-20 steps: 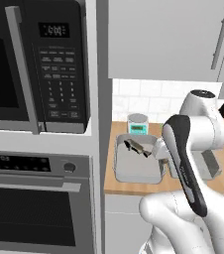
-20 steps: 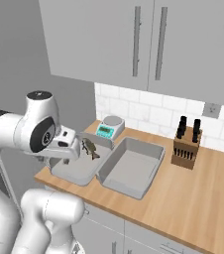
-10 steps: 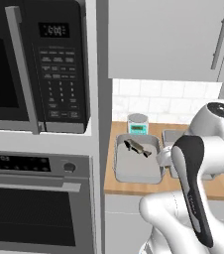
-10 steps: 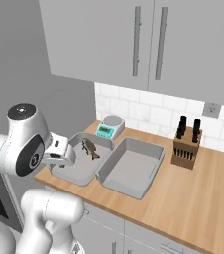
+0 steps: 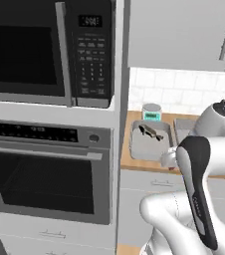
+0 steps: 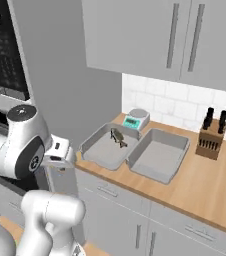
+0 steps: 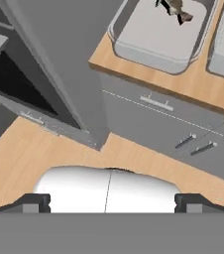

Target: Place one lime and one fish in each tupperware on the nearby counter, to pack two identical lunches.

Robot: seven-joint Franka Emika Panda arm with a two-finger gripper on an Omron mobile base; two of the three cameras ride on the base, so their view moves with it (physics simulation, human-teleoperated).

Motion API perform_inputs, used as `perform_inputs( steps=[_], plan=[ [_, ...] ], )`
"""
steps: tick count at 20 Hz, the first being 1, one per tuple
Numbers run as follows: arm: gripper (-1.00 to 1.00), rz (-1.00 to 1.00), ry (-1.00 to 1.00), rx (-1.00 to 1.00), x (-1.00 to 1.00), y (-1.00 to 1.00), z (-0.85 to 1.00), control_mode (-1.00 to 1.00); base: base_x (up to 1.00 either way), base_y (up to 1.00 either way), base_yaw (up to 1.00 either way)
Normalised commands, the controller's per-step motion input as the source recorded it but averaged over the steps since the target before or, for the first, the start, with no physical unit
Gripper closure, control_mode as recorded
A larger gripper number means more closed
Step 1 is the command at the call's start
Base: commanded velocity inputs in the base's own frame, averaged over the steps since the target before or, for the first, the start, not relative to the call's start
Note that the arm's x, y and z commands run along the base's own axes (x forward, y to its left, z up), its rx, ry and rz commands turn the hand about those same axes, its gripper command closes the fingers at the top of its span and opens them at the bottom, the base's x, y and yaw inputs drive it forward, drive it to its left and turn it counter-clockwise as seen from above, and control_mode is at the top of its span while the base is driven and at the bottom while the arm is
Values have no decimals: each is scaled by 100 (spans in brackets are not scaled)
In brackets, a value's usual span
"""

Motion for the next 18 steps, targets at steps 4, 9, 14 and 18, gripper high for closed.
perform_inputs(
  steps=[4,9,14,18],
  plan=[
    [-100,0,0,0,0,0,0,100,-29,100,77],
    [-100,0,0,0,0,0,0,100,-10,98,86],
    [-100,0,0,0,0,0,0,100,-3,97,87],
    [-100,0,0,0,0,0,0,100,5,98,78]
  ],
)
